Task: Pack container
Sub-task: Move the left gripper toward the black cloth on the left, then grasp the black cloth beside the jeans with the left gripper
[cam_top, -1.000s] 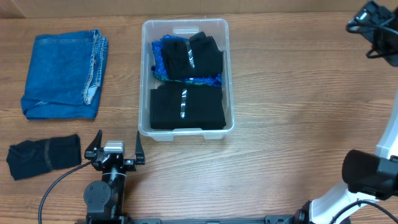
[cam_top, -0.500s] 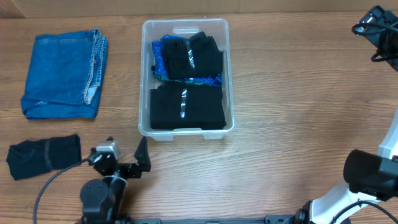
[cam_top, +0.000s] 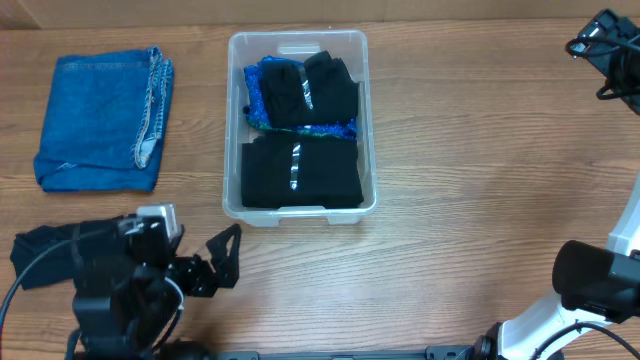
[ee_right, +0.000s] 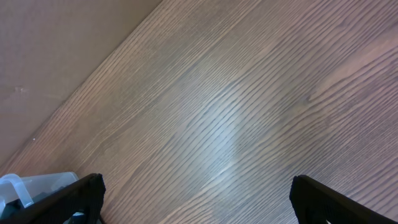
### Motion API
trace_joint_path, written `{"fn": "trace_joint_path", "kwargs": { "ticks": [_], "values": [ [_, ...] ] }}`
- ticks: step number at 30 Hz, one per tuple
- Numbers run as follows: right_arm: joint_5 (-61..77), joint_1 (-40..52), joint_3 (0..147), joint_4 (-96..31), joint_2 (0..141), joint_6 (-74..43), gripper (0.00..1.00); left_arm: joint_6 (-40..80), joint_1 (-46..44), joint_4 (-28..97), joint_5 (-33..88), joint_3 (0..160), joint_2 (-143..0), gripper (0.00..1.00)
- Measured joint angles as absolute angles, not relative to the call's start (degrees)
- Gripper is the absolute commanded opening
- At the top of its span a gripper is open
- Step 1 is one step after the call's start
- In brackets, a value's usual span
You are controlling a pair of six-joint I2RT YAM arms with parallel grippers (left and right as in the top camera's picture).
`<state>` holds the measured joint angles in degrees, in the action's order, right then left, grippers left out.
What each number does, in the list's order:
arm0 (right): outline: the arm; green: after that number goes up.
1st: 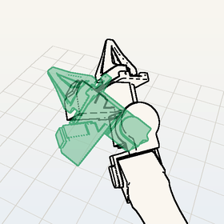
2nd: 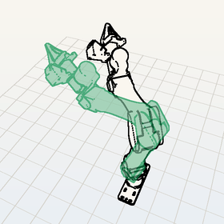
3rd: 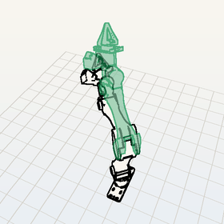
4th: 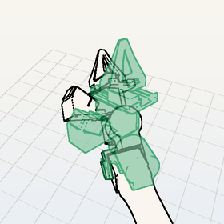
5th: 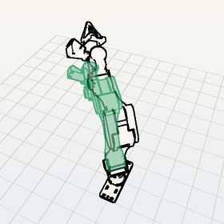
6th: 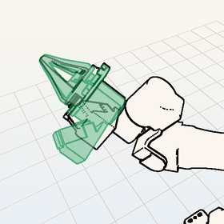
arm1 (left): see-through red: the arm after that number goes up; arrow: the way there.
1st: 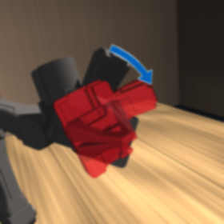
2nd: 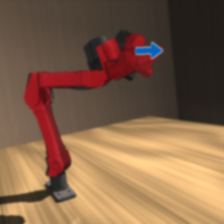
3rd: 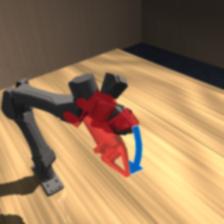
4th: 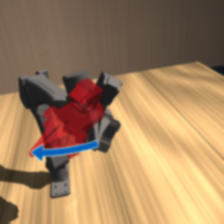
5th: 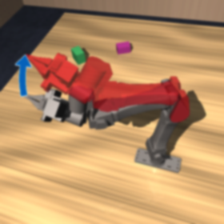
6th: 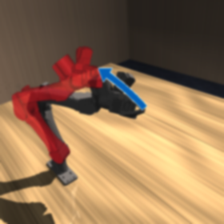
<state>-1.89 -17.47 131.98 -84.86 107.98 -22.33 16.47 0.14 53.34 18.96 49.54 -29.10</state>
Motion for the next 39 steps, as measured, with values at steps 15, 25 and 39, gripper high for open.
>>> {"fn": "trace_joint_path", "kwargs": {
  "ticks": [15, 25, 39],
  "values": [
    [-1.89, -17.50, 131.98, -84.86, 107.98, -22.31, 1.00, 42.44, 0.75, 66.28, -12.47, 49.45, -59.02, 1.00],
    [-1.89, -17.47, 131.98, -84.86, 107.98, -22.33, 1.00, 27.49, 16.82, 76.60, -9.87, 74.98, -76.16, 1.00],
    [-1.89, -17.47, 131.98, -84.84, 107.98, -22.33, 1.00, 8.25, 19.25, 72.18, -21.26, 75.44, -88.55, 1.00]
  ]
}}
